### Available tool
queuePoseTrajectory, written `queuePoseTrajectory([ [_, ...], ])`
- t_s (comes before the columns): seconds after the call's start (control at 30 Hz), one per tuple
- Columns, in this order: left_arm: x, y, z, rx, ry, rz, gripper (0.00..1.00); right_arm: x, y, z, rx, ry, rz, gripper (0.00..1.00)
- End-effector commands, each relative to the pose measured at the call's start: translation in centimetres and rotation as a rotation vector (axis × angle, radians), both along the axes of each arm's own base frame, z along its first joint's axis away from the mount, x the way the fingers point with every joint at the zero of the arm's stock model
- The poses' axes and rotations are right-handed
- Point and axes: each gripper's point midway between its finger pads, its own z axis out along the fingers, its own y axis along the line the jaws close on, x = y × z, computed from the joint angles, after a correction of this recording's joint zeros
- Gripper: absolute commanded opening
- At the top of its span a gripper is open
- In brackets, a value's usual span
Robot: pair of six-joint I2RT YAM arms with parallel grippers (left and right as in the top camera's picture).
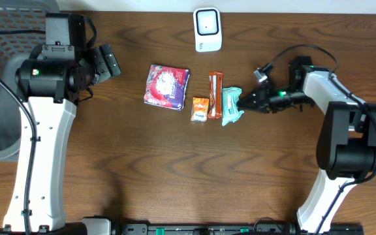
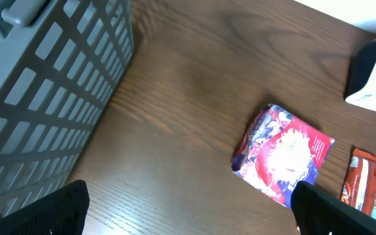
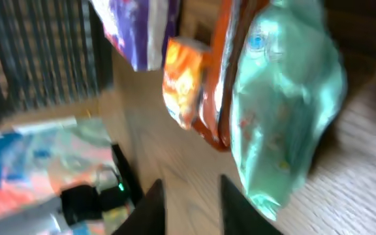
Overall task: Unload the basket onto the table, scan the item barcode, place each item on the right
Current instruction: 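Close the right gripper on the green packet and lift it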
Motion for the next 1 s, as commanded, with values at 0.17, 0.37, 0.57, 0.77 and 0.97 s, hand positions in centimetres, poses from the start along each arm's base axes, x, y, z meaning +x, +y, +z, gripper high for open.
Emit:
queuePoseTrajectory([
  [0.17,-0.1,0.2,-0.6,0.004,0.016,0.019,0.98,2.1,-1.0,-2.3,-0.35,0.023,-0.031,0.56],
  [0.37,-0.1,0.2,-0.6,0.004,0.016,0.019,0.98,1.5,-1.9,-4.6,-0.512,0.051,-0.05,0.8],
  [0.57,-0.1,0.2,-0.6,0.004,0.016,0.018,0.98,0.9,0.0,-6.0,-0.512,0.03,-0.007,0.75],
  [0.77,-0.1,0.2,-0.6,0.004,0.016,0.018,0.98,0.5,0.6,-7.6,-0.513,0.026,0.0,0.57],
  [0.97,-0.1,0.2,-0.6,0.004,0.016,0.018,0.98,-0.1,0.7,-7.7,-0.485,0.027,0.032,0.29],
])
